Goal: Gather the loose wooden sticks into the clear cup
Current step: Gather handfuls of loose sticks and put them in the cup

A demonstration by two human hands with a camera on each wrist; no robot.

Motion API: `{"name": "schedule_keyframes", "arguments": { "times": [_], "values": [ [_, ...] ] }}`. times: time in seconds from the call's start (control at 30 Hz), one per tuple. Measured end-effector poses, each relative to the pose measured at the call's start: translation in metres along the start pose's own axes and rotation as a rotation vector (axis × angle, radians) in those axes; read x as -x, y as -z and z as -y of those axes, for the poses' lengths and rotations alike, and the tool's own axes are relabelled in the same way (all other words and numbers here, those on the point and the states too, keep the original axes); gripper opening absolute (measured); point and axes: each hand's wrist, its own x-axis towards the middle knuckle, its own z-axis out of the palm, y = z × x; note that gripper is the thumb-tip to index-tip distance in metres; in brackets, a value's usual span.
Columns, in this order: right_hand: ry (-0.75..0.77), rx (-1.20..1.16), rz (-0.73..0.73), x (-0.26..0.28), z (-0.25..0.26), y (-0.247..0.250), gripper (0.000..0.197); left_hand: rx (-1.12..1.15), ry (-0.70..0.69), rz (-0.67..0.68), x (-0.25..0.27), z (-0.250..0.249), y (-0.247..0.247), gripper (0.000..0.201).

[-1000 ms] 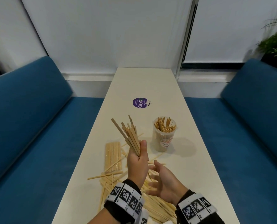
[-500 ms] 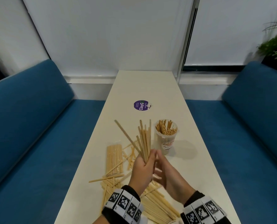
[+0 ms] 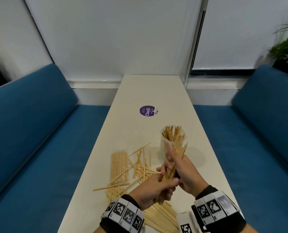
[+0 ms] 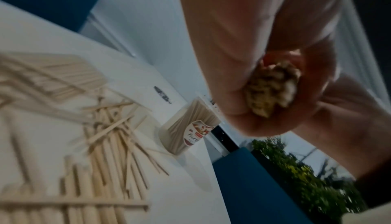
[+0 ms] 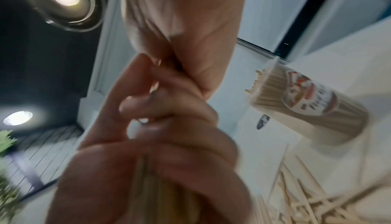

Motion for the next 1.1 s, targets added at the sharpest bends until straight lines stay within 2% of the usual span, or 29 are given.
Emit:
{"name": "schedule_keyframes", "arguments": {
  "times": [0.07,0.17,0.23,0.33,0.4,0.47,0.57,0.63,0.7,0.73,0.8,0.83,0.9,0.97,1.0,1.07,1.1],
  "values": [
    [0.082,-0.026,-0.075,0.000,0.005,-0.005,0.043,0.104,0.027,-0.033,0.000,0.001,0.005,0.028],
    [0.218,-0.024,-0.093,-0.002,0.013,-0.011,0.036,0.550,0.102,-0.119,0.000,0.004,0.014,0.055],
    [0.282,0.056,-0.064,-0.004,0.012,-0.017,0.035,0.791,0.089,-0.119,-0.002,0.002,0.015,0.060],
    [0.334,0.192,-0.022,-0.005,0.004,-0.024,0.024,0.864,0.060,-0.189,-0.005,-0.005,0.010,0.055],
    [0.333,0.258,-0.023,-0.005,0.000,-0.025,0.018,0.845,0.054,-0.248,-0.005,-0.008,0.009,0.042],
    [0.326,0.261,-0.026,-0.006,-0.002,-0.023,0.019,0.865,0.055,-0.278,-0.005,-0.007,0.010,0.026],
    [0.328,0.224,-0.030,-0.006,-0.001,-0.022,0.022,0.870,0.060,-0.282,-0.006,-0.002,0.011,0.025],
    [0.321,0.188,-0.041,-0.006,0.000,-0.025,0.027,0.839,0.058,-0.275,-0.004,-0.004,0.007,0.026],
    [0.310,0.132,-0.067,-0.005,0.000,-0.027,0.040,0.750,0.041,-0.256,0.000,-0.006,0.001,0.020],
    [0.299,0.112,-0.084,-0.005,0.001,-0.027,0.045,0.645,0.025,-0.235,0.001,-0.006,0.000,0.021],
    [0.283,0.076,-0.109,-0.004,0.005,-0.027,0.047,0.300,-0.026,-0.223,0.003,-0.001,0.002,0.040],
    [0.276,0.051,-0.115,-0.003,0.007,-0.026,0.047,0.102,-0.070,-0.227,0.004,0.002,0.005,0.052],
    [0.251,0.008,-0.123,-0.002,0.009,-0.023,0.048,-0.177,-0.210,-0.170,0.007,0.008,0.012,0.060],
    [0.240,-0.007,-0.123,0.000,0.007,-0.022,0.047,-0.314,-0.301,-0.105,0.009,0.008,0.014,0.052],
    [0.240,-0.004,-0.124,0.000,0.005,-0.023,0.046,-0.358,-0.322,-0.104,0.009,0.009,0.013,0.040],
    [0.244,0.057,-0.121,0.001,0.001,-0.021,0.044,-0.444,-0.364,-0.154,0.009,0.009,0.010,0.016],
    [0.247,0.130,-0.111,0.001,0.000,-0.018,0.042,-0.476,-0.384,-0.180,0.009,0.011,0.009,0.014]
  ]
}}
